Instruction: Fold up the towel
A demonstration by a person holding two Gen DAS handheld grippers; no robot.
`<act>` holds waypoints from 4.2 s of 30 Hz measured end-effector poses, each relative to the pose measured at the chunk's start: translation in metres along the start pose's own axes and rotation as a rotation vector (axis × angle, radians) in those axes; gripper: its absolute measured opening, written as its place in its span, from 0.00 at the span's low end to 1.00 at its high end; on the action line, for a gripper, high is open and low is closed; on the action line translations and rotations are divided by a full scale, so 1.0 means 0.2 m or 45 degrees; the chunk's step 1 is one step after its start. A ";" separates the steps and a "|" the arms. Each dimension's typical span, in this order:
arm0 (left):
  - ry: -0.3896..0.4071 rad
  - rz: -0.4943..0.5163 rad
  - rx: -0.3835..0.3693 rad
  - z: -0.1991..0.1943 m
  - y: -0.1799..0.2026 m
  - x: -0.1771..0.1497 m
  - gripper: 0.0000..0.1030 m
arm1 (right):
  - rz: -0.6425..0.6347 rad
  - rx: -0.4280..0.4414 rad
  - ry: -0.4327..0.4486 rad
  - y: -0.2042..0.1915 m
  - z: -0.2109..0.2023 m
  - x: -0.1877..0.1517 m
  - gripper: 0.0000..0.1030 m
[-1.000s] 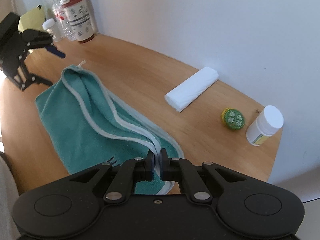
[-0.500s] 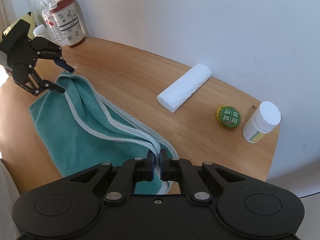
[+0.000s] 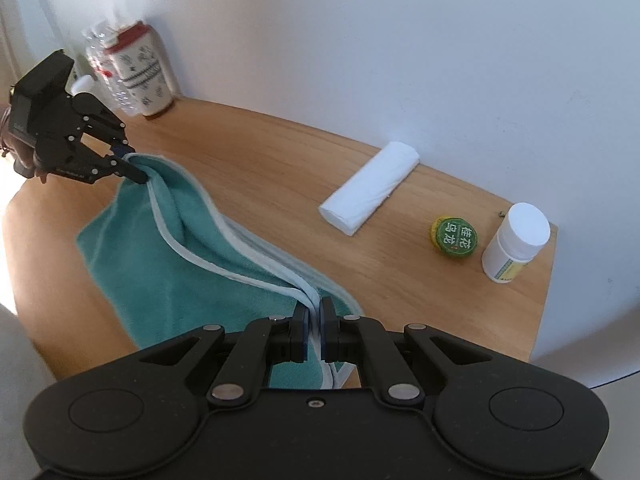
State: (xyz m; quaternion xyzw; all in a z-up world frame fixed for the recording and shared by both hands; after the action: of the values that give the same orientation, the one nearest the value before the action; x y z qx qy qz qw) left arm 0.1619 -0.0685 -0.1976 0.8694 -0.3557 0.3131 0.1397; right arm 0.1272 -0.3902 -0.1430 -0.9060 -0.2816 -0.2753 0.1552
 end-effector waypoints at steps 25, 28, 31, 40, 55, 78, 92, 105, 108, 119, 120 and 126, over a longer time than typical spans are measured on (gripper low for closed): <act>0.024 -0.124 -0.182 -0.62 0.75 -0.32 0.12 | -0.049 0.270 -0.092 -0.43 -0.49 -0.56 0.05; 0.019 -0.144 -0.156 -0.59 0.77 -0.35 0.12 | -0.044 0.272 -0.065 -0.43 -0.49 -0.55 0.05; 0.046 -0.224 -0.108 -0.56 0.71 -0.35 0.12 | -0.039 0.259 -0.026 -0.38 -0.47 -0.48 0.05; 0.203 -0.512 -0.050 -0.42 0.39 -0.22 0.12 | 0.081 0.154 0.101 -0.09 -0.25 -0.24 0.05; 0.295 -0.729 0.074 -0.22 -0.03 -0.11 0.12 | 0.262 0.014 0.137 0.17 0.06 -0.11 0.05; 0.101 -0.617 0.319 -0.17 -0.17 -0.11 0.68 | 0.267 -0.296 0.044 0.24 0.20 -0.10 0.29; -0.037 -0.528 0.562 -0.06 0.05 -0.14 0.79 | 0.098 -0.197 0.011 -0.24 0.29 -0.10 0.30; -0.080 -0.654 0.768 0.02 -0.23 -0.26 0.78 | 0.147 -0.275 -0.003 -0.19 0.31 -0.20 0.31; -0.062 -0.649 0.785 0.03 -0.26 -0.25 0.80 | 0.133 -0.280 -0.005 -0.20 0.31 -0.20 0.31; 0.020 -0.441 0.647 -0.12 0.08 -0.05 0.81 | 0.157 -0.252 0.042 -0.30 0.21 -0.12 0.31; 0.018 -0.409 0.605 -0.09 0.15 -0.04 0.81 | 0.155 -0.249 0.045 -0.30 0.21 -0.12 0.33; -0.026 -0.272 0.593 0.07 0.36 -0.13 0.81 | 0.176 -0.255 0.016 -0.30 0.29 -0.20 0.35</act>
State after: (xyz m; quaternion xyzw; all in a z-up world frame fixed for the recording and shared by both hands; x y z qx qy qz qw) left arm 0.1029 -0.1118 -0.2241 0.9140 -0.1814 0.3612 -0.0357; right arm 0.0882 -0.3348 -0.2042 -0.9325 -0.1885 -0.2964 0.0841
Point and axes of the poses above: each gripper's, at about its wrist camera, not at the fingertips, and z roughly the way its jaws point, y to its right, x to its top, the point moved 8 cm from there along z, roughly the way its jaws point, and after that the axes turned 7 degrees about y, right-handed, at the moved point
